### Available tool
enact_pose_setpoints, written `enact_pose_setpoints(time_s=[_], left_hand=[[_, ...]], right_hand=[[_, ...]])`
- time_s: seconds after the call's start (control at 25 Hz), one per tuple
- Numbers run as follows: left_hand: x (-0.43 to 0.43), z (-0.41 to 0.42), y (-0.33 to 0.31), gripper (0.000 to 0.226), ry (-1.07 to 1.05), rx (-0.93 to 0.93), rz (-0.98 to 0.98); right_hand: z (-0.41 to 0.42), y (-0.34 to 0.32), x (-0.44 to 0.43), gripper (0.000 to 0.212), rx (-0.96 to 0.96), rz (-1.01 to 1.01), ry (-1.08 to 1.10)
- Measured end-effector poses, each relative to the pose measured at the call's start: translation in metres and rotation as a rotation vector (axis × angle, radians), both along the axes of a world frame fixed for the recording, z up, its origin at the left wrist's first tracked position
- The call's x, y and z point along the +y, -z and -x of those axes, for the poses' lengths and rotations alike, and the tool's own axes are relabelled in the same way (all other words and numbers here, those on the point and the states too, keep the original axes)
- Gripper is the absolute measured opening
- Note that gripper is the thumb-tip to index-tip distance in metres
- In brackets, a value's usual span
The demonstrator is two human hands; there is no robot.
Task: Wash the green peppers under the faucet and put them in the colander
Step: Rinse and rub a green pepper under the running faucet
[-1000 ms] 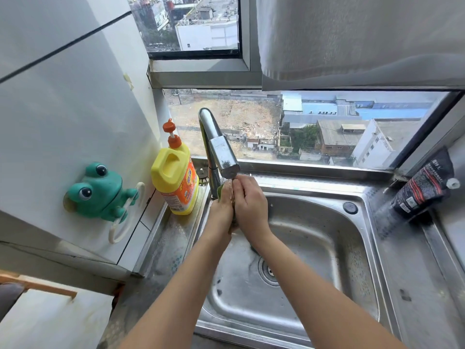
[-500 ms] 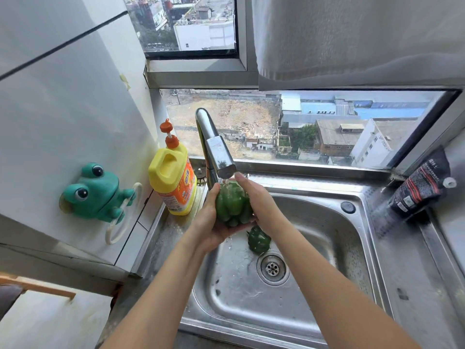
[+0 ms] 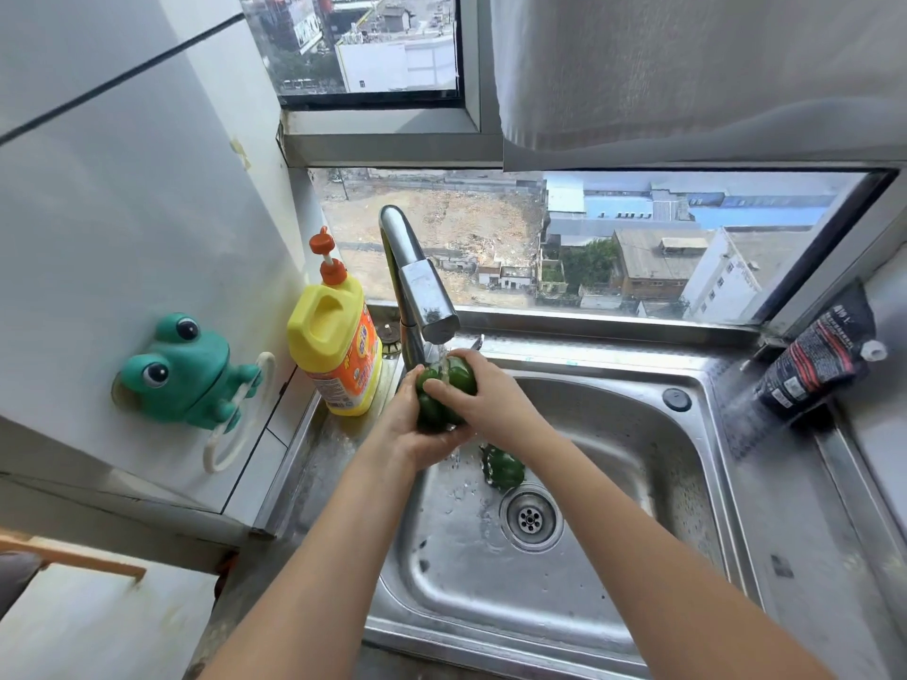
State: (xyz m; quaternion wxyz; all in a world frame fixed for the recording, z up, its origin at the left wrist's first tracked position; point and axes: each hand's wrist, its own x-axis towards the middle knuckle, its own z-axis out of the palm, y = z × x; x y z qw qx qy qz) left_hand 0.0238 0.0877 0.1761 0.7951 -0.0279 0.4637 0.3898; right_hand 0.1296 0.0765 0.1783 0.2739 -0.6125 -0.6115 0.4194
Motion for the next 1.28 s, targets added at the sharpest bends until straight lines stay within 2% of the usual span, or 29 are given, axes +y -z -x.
enact_pose_setpoints(time_s=[0.08, 0.16, 0.28, 0.32, 0.4, 0.56, 0.64, 0.68, 0.76, 0.84, 0.96, 1.08, 1.12, 1.2, 1.28], left_hand=[[0.004, -0.001, 0.003, 0.042, -0.018, -0.030, 0.032], [0.002, -0.008, 0.004, 0.040, -0.060, -0.042, 0.017], [-0.002, -0.017, 0.003, 0.035, -0.062, 0.005, -0.094], [-0.003, -0.015, 0.002, 0.034, -0.033, 0.019, -0.122], [0.000, -0.008, -0.001, 0.034, 0.027, 0.028, -0.149], [0.000, -0.006, -0.008, 0.034, -0.001, -0.032, -0.071], [-0.004, -0.010, -0.008, 0.045, -0.022, -0.139, -0.029], [-0.004, -0.009, -0.007, 0.053, -0.018, -0.174, -0.013], [-0.007, -0.004, -0.005, 0.065, 0.040, -0.217, 0.018], [-0.012, 0.005, -0.005, 0.068, 0.174, -0.235, 0.013], [-0.017, 0.015, -0.007, 0.063, 0.355, -0.162, -0.024], [-0.013, 0.016, -0.010, 0.050, 0.409, -0.003, -0.048], [-0.012, 0.017, -0.009, 0.050, 0.417, 0.022, -0.042], [-0.013, 0.020, -0.004, 0.060, 0.422, -0.027, -0.015], [-0.016, 0.024, 0.002, 0.067, 0.430, -0.140, 0.001]], right_hand=[[-0.003, 0.005, -0.004, 0.049, -0.048, -0.117, -0.033], [-0.004, 0.006, -0.002, 0.049, -0.050, -0.120, -0.044], [-0.009, 0.006, 0.003, 0.049, 0.163, 0.032, 0.031], [-0.013, 0.006, 0.002, 0.050, 0.205, 0.028, 0.023], [-0.019, 0.006, -0.001, 0.052, 0.148, -0.086, -0.037], [-0.017, 0.008, -0.004, 0.048, -0.152, -0.367, -0.116], [-0.017, 0.011, -0.002, 0.041, -0.082, -0.412, -0.064], [-0.019, 0.012, 0.000, 0.038, 0.027, -0.384, -0.049], [-0.028, 0.010, 0.004, 0.033, 0.261, -0.205, -0.095], [-0.038, 0.000, 0.008, 0.038, 0.349, -0.046, -0.197], [-0.043, -0.019, 0.007, 0.041, 0.150, -0.084, -0.250], [-0.039, -0.029, 0.003, 0.052, -0.191, -0.211, -0.381], [-0.039, -0.030, 0.004, 0.053, -0.240, -0.229, -0.415], [-0.043, -0.031, 0.009, 0.048, -0.137, -0.174, -0.426], [-0.050, -0.030, 0.012, 0.034, 0.143, -0.054, -0.375]])
